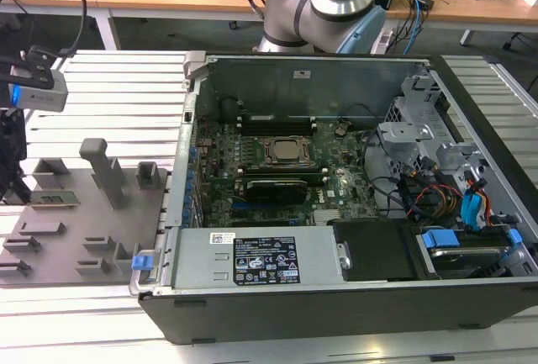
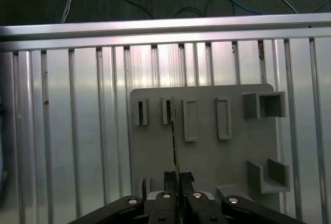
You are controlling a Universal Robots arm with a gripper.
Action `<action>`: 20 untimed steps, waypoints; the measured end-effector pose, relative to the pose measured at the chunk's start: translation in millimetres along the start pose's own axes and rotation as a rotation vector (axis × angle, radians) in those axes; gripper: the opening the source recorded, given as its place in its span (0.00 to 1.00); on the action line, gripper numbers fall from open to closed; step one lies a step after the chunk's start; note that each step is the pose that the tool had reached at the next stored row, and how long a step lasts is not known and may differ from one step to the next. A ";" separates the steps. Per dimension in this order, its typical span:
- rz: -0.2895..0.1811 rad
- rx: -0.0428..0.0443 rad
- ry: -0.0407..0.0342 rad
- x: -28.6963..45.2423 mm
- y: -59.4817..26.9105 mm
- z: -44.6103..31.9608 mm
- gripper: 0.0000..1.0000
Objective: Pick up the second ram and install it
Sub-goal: 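Pick up the second ram and move it above second insertion slot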
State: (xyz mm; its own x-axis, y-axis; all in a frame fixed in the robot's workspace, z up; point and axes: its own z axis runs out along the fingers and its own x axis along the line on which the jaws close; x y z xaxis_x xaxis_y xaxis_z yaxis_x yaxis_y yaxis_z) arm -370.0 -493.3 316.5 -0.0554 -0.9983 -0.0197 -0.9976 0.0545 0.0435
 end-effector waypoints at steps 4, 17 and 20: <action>0.000 0.0000 0.0000 -0.1 0.2 -5.0 0.14; 0.000 0.0000 0.0001 -1.8 2.0 -45.0 0.14; 0.000 0.0001 0.0001 -2.2 2.2 -49.5 0.14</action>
State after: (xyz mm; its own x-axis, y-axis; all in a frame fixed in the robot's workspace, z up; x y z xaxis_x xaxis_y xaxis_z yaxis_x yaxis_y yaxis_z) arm -370.0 -492.0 366.1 -0.0552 -0.9983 -0.0196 -0.9976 0.0543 0.0435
